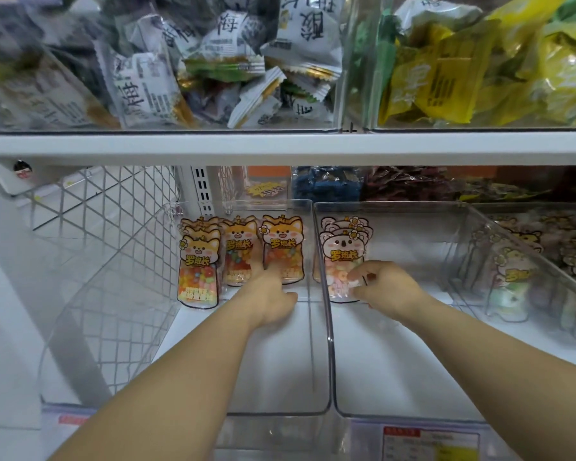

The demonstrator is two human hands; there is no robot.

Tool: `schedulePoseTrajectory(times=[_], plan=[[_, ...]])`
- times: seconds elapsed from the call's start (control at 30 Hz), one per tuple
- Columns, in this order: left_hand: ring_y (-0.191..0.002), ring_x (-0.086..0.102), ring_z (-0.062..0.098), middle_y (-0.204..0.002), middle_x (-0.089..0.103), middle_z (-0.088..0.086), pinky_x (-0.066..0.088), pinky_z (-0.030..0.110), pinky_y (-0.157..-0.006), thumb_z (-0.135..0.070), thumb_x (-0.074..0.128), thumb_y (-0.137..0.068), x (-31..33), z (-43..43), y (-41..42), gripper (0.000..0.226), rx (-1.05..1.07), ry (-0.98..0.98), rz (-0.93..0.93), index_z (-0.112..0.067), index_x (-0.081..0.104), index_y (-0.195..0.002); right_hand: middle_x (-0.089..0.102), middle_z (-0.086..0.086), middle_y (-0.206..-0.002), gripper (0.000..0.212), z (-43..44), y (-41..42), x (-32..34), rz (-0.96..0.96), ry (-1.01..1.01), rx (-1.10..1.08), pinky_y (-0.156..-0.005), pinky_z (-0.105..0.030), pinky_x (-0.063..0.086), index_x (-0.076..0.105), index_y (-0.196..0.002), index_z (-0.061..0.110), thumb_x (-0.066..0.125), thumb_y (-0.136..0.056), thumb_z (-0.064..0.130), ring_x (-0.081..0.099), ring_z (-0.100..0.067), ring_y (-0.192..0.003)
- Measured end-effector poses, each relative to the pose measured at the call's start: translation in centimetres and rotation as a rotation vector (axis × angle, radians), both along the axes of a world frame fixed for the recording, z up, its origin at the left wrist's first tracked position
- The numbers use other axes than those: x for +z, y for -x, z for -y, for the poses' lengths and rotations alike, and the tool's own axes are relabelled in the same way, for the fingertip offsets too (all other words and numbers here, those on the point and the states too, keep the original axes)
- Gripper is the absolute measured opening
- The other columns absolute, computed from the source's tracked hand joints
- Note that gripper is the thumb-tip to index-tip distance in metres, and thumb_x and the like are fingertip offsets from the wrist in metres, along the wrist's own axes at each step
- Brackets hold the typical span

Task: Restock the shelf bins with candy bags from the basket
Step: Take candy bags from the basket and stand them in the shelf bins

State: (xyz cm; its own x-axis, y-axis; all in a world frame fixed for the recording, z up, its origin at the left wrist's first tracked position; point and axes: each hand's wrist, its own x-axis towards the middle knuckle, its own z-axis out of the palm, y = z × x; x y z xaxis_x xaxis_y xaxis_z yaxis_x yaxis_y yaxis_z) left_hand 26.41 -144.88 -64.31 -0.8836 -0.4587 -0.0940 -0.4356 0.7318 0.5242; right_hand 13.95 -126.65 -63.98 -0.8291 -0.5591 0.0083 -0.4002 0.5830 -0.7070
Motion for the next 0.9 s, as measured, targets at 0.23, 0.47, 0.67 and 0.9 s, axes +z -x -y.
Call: schedulePoseTrajectory(times=[0.23, 0.47, 0.67, 0.9], plan=[[-0.146, 0.034, 0.036, -0.158, -0.039, -0.005, 0.036, 0.036, -0.115, -0.025, 0.058, -0.096, 0.0, 0.8, -0.2, 0.078, -0.114, 0.055, 0.081, -0.028, 0.013, -0.160, 0.056, 0.002, -0.119, 0.019, -0.1, -0.2, -0.1, 0.022, 0.054, 0.006, -0.085, -0.022, 0.047, 0.073, -0.103, 0.018, 0.065, -0.089, 0.007, 0.053, -0.014, -0.099], [-0.150, 0.021, 0.038, -0.164, -0.026, -0.002, 0.027, 0.039, -0.120, -0.033, 0.059, -0.096, -0.4, 0.5, 0.3, 0.076, -0.176, 0.079, 0.117, -0.031, 0.016, -0.159, 0.063, 0.003, -0.122, 0.018, 0.1, 0.0, -1.0, 0.010, 0.021, 0.033, -0.098, -0.017, 0.042, 0.076, -0.104, 0.014, 0.069, -0.088, 0.010, 0.058, -0.017, -0.114], [-0.133, 0.046, 0.046, -0.162, -0.027, 0.003, 0.036, 0.041, -0.115, -0.024, 0.054, -0.097, -0.4, -0.2, 0.4, 0.069, -0.139, 0.131, 0.146, -0.032, 0.020, -0.157, 0.058, 0.009, -0.106, 0.024, -0.1, -0.2, -0.5, -0.082, 0.026, 0.032, -0.096, -0.021, 0.040, 0.074, -0.106, 0.018, 0.065, -0.088, 0.006, 0.050, -0.022, -0.120], [-0.125, 0.050, 0.047, -0.161, -0.003, 0.011, 0.042, 0.045, -0.107, -0.024, 0.058, -0.096, 0.2, -0.8, -0.3, 0.061, -0.086, 0.176, 0.158, -0.026, 0.031, -0.151, 0.068, 0.002, -0.124, 0.022, 0.2, -0.6, -0.4, -0.044, -0.054, 0.143, -0.099, -0.024, 0.045, 0.077, -0.108, 0.018, 0.062, -0.093, 0.014, 0.059, -0.016, -0.116]])
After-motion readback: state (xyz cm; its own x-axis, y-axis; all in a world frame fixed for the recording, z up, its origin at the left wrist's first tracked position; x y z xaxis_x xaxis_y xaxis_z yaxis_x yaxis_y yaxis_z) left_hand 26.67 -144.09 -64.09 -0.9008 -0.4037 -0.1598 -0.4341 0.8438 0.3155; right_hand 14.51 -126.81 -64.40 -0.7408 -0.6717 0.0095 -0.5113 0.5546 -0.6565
